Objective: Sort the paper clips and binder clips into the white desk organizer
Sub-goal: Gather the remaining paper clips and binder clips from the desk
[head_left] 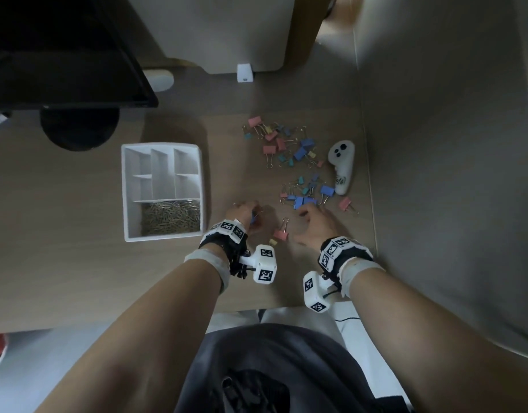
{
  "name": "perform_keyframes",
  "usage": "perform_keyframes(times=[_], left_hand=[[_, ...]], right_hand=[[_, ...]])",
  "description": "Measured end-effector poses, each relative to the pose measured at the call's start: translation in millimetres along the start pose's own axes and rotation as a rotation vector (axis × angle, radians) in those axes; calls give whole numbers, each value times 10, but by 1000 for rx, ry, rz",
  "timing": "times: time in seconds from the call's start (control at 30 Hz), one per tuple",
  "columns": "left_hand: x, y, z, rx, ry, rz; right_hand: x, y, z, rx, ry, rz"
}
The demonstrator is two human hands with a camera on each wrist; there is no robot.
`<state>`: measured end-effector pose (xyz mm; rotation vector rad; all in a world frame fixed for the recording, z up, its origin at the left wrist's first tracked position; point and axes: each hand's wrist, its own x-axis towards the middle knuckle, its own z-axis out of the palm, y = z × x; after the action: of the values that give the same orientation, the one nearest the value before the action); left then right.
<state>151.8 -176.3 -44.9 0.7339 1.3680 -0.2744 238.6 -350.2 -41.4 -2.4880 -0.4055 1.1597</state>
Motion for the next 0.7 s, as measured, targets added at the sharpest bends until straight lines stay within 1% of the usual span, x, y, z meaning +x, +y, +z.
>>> perform_keyframes(times=[0.03,0.07,0.1,0.2,0.3,0.4,0.47,0.57,0.67,0.7], left_hand=[[-11,-5,-21,-1,15,0],[-13,-15,-57,3,34,5],[2,-32,-107,11,52,18],[30,-103,-294,6,93,33],[45,-175,-411,5,97,27],[33,-210,-454,-4,99,30],[19,-218,-476,-11,87,38],[34,-206,-499,-10,69,51],[49,-168,-488,-7,54,62],[58,-174,-483,2,53,63]], right_hand=[[-16,-8,56,-20,-19,-43],[-12,-25,122,-35,-6,-63],[7,-43,206,-42,24,-93],[48,-143,378,-84,55,-147],[66,-238,418,-118,133,-213],[54,-294,379,-212,164,-161],[46,-288,319,-247,143,-123],[5,-283,210,-293,113,-136],[-14,-304,214,-277,150,-81],[-29,-332,224,-221,174,-44]])
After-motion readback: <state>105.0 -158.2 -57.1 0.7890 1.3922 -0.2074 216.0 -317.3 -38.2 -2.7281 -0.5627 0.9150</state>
